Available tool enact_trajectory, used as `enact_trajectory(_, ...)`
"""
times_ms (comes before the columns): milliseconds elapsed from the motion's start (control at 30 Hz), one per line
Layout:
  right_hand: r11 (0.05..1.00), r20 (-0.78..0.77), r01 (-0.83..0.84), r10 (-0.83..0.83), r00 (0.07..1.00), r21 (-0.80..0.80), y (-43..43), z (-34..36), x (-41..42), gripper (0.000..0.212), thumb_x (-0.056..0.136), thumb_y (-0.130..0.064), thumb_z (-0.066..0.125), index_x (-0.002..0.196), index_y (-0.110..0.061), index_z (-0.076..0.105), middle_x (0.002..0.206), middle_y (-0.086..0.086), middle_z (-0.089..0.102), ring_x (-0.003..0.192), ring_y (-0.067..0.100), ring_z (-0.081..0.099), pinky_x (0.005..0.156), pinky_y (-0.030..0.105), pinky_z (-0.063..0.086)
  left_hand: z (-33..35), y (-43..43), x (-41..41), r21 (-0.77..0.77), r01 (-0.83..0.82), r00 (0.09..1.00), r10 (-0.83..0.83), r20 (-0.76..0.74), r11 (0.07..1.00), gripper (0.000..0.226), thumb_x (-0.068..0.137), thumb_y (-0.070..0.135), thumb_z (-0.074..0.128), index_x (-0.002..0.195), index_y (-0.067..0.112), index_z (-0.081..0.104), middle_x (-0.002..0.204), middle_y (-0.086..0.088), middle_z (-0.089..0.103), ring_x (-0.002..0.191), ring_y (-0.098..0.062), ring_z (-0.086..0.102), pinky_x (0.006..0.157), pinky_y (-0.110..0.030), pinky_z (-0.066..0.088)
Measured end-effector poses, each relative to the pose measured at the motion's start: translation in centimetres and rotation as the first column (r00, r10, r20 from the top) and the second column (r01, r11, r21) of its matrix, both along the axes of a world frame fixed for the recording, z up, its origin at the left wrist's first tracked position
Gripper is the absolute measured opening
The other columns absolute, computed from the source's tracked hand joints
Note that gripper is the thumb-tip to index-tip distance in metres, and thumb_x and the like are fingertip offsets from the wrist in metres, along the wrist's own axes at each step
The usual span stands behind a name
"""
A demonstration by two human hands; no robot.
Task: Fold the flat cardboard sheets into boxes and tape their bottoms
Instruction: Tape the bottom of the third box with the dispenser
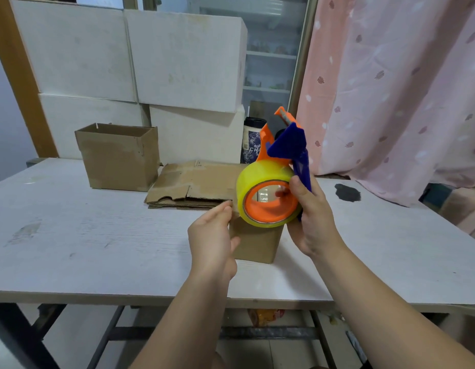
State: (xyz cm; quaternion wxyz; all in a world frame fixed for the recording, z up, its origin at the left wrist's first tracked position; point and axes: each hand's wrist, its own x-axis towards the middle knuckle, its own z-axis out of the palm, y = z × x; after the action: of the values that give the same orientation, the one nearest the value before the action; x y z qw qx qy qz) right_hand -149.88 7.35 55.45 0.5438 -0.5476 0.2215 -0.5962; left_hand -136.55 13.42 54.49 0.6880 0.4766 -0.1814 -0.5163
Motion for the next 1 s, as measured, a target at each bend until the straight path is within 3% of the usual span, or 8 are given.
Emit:
enact_trajectory(233,0.997,0.057,0.08,-0.081,0.995,0.022,0.5,-0.3,0.6,0.077,0.049,-0.06,0.086,0.118,-0.034,0.063,0.111,-0.003,0.063,0.089,0.01,0.06,0.084,0.036,0.05,1.0,-0.4,0.7,0.055,-0.014,0.99,0.021,-0.142,0.998,0.006,0.087,0.017,0.064,0.085,0.014,0.069,0.077,0.001,0.059,0.09,-0.011,0.06,0.084,-0.05,0.043)
enact_trajectory(300,0.997,0.061,0.081,-0.082,0.995,0.018,0.6,-0.3,0.6,0.079,0.054,-0.058,0.085,0.123,-0.032,0.059,0.117,0.0,0.062,0.092,0.013,0.059,0.084,0.036,0.051,1.0,-0.4,0.9,0.064,-0.008,0.991,0.017,-0.135,0.998,0.007,0.088,0.018,0.064,0.086,0.014,0.069,0.077,0.001,0.059,0.093,-0.014,0.061,0.086,-0.054,0.043)
enact_trajectory(400,0.997,0.087,0.079,-0.081,0.993,0.022,0.6,-0.6,0.5,0.066,0.069,-0.045,0.078,0.128,-0.029,0.056,0.121,0.004,0.06,0.098,0.023,0.055,0.094,0.047,0.046,0.8,-0.7,1.2,0.069,0.022,0.995,-0.016,-0.096,0.997,0.01,0.091,0.019,0.06,0.09,0.017,0.07,0.072,0.004,0.06,0.096,-0.013,0.061,0.087,-0.055,0.043)
enact_trajectory(533,0.997,0.1,0.074,-0.075,0.992,0.018,0.6,-0.7,0.5,0.062,0.069,-0.041,0.073,0.127,-0.028,0.056,0.125,0.006,0.06,0.105,0.027,0.055,0.098,0.051,0.043,0.4,-1.1,1.4,0.068,0.039,0.999,-0.041,0.031,0.997,0.01,0.09,0.02,0.061,0.092,0.016,0.071,0.05,0.014,0.061,0.087,-0.004,0.063,0.09,-0.041,0.037)
enact_trajectory(633,0.997,0.099,0.074,-0.075,0.992,0.012,0.6,-0.7,0.5,0.055,0.072,-0.038,0.071,0.125,-0.028,0.057,0.122,0.003,0.062,0.103,0.024,0.057,0.093,0.045,0.047,-0.1,-1.3,1.2,0.064,0.023,0.994,-0.029,0.101,0.998,0.015,0.091,0.021,0.061,0.079,0.017,0.069,0.062,0.012,0.063,0.076,-0.002,0.061,0.083,-0.033,0.032)
enact_trajectory(767,0.997,0.091,0.079,-0.08,0.993,0.013,0.8,-0.6,0.6,0.064,0.066,-0.043,0.074,0.126,-0.028,0.056,0.125,0.004,0.061,0.107,0.024,0.058,0.09,0.042,0.049,-0.4,-1.7,1.1,0.09,-0.002,0.994,-0.007,0.108,0.996,0.022,0.092,0.02,0.059,0.071,0.018,0.066,0.074,0.006,0.061,0.087,-0.013,0.06,0.086,-0.03,0.026)
enact_trajectory(867,0.996,0.069,0.091,-0.092,0.993,0.016,0.9,-0.5,0.6,0.08,0.057,-0.052,0.084,0.128,-0.027,0.055,0.131,0.007,0.059,0.11,0.023,0.059,0.089,0.04,0.051,-0.5,-2.1,1.3,0.117,0.018,0.996,-0.029,0.09,0.993,0.02,0.092,0.017,0.057,0.075,0.017,0.067,0.081,0.003,0.061,0.095,-0.017,0.057,0.086,-0.031,0.03)
enact_trajectory(1000,0.994,0.063,0.11,-0.111,0.992,0.014,1.1,-0.6,0.7,0.088,0.05,-0.062,0.085,0.126,-0.03,0.055,0.127,0.002,0.061,0.107,0.018,0.062,0.082,0.033,0.055,-1.0,-2.0,1.5,0.117,0.034,0.993,-0.048,0.111,0.993,0.02,0.088,0.014,0.062,0.068,0.013,0.064,0.077,-0.002,0.06,0.081,-0.015,0.056,0.084,-0.029,0.038)
